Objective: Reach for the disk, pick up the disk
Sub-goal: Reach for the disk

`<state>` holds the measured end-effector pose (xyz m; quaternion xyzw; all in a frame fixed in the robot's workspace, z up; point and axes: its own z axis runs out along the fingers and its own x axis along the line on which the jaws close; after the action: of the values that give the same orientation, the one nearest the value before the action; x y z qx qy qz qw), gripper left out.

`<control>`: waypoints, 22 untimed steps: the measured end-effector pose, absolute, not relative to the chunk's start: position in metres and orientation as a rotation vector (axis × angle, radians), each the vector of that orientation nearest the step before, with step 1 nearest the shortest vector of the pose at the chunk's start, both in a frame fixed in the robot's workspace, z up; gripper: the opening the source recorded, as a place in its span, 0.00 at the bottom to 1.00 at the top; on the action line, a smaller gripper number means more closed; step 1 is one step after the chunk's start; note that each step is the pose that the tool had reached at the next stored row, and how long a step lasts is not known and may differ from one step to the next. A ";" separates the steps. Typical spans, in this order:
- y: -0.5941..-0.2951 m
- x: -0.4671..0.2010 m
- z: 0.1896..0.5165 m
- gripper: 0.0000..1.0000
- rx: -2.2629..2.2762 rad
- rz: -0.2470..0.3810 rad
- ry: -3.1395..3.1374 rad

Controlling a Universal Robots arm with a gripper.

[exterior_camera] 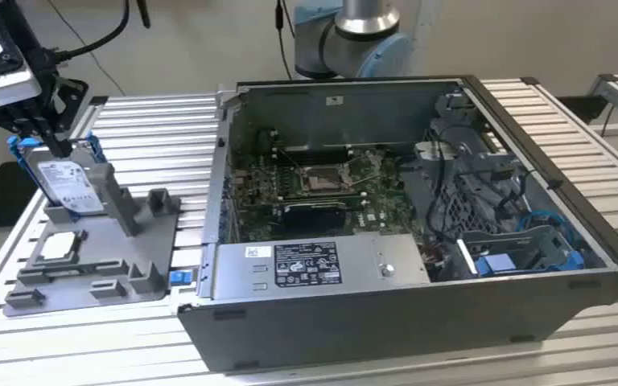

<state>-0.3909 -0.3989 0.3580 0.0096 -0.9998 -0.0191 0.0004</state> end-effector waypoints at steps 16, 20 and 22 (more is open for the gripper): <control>-0.393 -0.391 0.358 0.00 0.030 -0.060 -3.140; -0.380 -0.391 0.358 0.00 0.030 -0.060 -3.140; -0.372 -0.391 0.358 0.00 0.030 -0.060 -3.140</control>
<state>-0.3909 -0.3715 0.3577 0.0095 -0.9998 -0.0191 0.0004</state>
